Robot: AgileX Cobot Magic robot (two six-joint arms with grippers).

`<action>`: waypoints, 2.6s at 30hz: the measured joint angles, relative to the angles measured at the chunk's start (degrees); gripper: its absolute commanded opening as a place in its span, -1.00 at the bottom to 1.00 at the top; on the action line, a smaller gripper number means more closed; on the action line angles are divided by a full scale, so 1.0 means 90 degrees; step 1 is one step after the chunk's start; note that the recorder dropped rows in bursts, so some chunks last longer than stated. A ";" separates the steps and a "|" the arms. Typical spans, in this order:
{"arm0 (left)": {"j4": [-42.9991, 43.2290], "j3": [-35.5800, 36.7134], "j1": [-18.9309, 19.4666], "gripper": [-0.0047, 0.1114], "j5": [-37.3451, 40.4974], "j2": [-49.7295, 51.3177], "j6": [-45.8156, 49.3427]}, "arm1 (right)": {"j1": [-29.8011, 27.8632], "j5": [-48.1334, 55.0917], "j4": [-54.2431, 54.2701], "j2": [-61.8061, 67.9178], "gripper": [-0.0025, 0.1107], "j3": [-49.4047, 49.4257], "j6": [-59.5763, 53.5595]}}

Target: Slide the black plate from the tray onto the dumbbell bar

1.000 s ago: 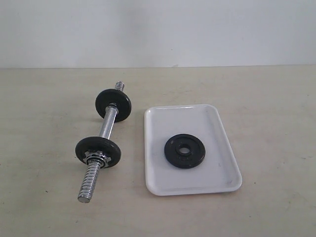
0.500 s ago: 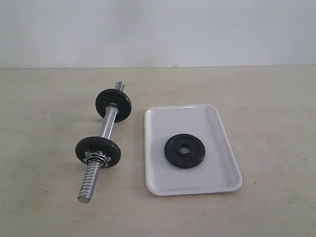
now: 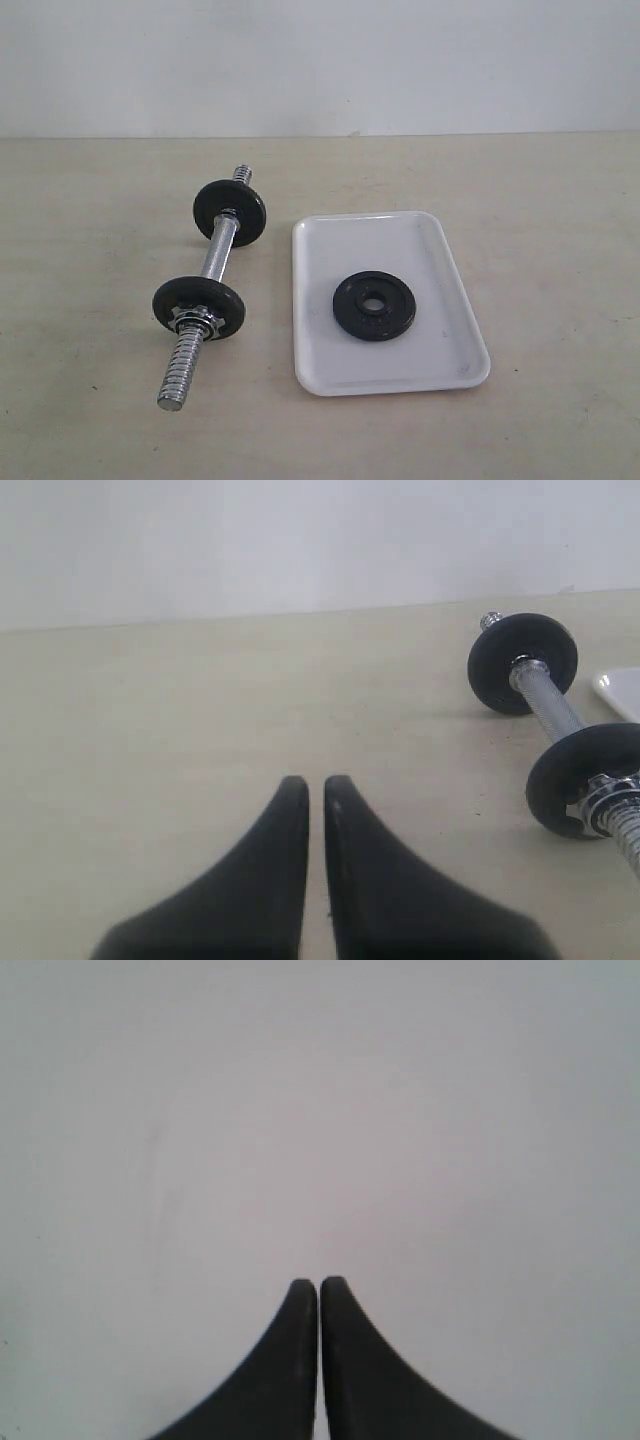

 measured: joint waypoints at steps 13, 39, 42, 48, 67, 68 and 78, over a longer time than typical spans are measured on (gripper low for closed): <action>0.0000 0.0000 0.0000 -0.83 0.0000 0.0000 0.0000 | 0.0000 0.0094 0.0000 0.0013 -0.96 -0.0039 0.0375; 0.0000 0.0000 0.0000 -0.83 -0.0061 0.0000 0.0000 | 0.0000 0.1429 0.0000 0.0013 -0.96 -0.0039 0.0425; -0.0150 0.0000 0.0000 -0.83 -0.0564 0.0000 0.0000 | 0.0000 0.1441 0.0000 0.0013 -0.96 -0.0039 0.0425; -0.0598 0.0000 0.0000 -0.83 -0.2222 0.0000 -0.0059 | 0.0000 0.1451 0.0000 0.0013 -0.96 -0.0039 0.0425; -0.0657 0.0000 0.0000 -0.83 -0.4232 0.0000 -0.0328 | 0.0000 0.1451 0.0000 0.0013 -0.96 -0.0039 0.0425; -0.0666 0.0000 0.0000 -0.83 -0.4397 0.0000 -0.0827 | 0.0000 0.1451 0.0000 0.0013 -0.96 -0.0039 0.0425; -0.0666 0.0000 0.0000 -0.83 -0.5666 0.0000 -0.2623 | 0.0000 0.1399 0.0000 0.0013 -0.96 -0.0039 0.0425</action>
